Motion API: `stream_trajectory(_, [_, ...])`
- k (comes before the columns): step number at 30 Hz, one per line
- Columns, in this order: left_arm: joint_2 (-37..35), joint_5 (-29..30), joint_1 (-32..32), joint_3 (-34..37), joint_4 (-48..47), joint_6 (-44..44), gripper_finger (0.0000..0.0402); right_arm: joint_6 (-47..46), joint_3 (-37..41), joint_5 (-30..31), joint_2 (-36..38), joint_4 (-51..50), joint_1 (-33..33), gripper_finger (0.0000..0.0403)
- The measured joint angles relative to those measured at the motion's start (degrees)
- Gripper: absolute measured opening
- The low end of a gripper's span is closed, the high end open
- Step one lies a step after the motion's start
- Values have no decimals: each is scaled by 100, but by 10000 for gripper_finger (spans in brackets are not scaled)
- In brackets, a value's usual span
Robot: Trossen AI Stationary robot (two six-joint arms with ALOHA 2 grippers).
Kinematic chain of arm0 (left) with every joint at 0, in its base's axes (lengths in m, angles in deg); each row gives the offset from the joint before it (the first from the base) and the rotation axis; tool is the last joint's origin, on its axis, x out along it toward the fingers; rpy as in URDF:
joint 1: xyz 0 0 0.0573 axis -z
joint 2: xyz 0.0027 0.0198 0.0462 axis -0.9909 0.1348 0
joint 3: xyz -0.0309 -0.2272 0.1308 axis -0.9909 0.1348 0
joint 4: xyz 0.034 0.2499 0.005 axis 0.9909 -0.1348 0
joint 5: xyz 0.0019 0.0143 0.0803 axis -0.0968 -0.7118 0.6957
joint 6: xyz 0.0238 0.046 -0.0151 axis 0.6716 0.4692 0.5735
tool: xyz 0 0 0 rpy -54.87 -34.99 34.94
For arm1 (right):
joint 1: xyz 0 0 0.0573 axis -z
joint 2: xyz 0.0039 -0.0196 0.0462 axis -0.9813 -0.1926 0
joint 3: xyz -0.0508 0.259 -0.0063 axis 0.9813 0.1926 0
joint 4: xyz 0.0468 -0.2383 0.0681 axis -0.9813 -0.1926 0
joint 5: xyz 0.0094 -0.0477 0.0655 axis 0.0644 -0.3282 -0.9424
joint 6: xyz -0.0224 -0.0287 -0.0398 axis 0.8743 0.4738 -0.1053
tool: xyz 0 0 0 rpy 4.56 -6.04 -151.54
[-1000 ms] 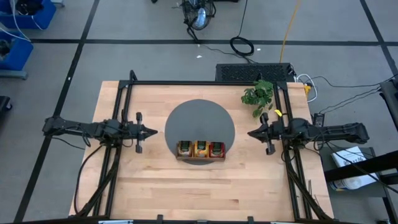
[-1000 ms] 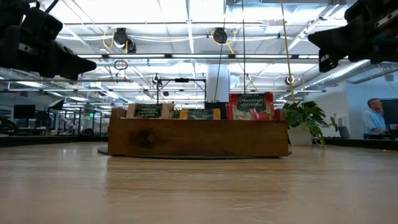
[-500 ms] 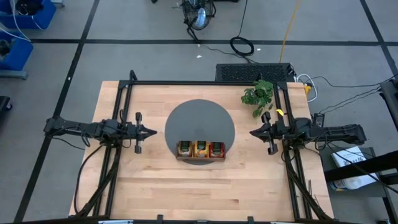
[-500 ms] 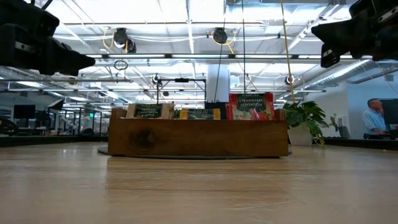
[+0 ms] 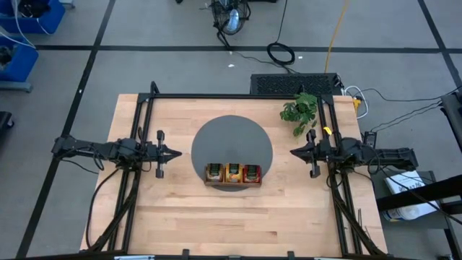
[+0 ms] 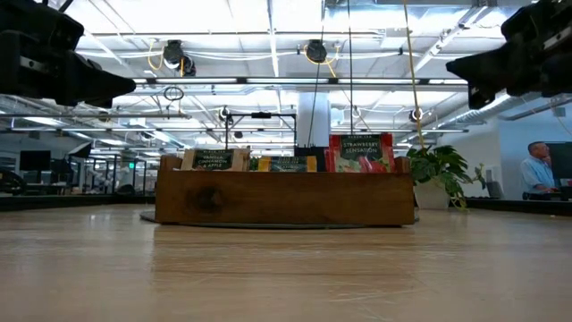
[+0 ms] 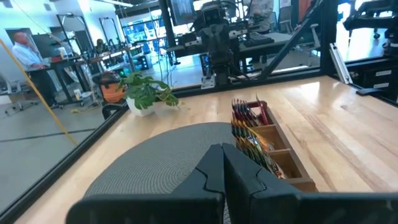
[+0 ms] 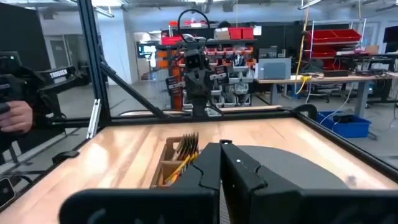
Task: Pick & Place Tea
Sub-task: Return to Home Position
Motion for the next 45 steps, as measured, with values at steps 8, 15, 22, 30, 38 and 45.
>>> stream_trajectory(8, [7,-15,0,-4,-120,-129,1,-142,4,65,-3,-170,0,0])
stream_trajectory(15, [17,-57,0,-4,-127,-143,2,-175,4,53,-5,10,0,0])
stream_trajectory(22, [18,-52,0,2,-5,-278,13,-355,4,71,-3,28,0,0])
stream_trajectory(30, [17,-50,0,2,38,-289,32,-355,4,70,-4,28,0,0])
stream_trajectory(38, [17,-48,2,2,49,-293,32,-355,4,70,-3,28,0,0])
stream_trajectory(45, [17,-48,0,2,51,-293,33,-355,4,70,-4,26,0,0])
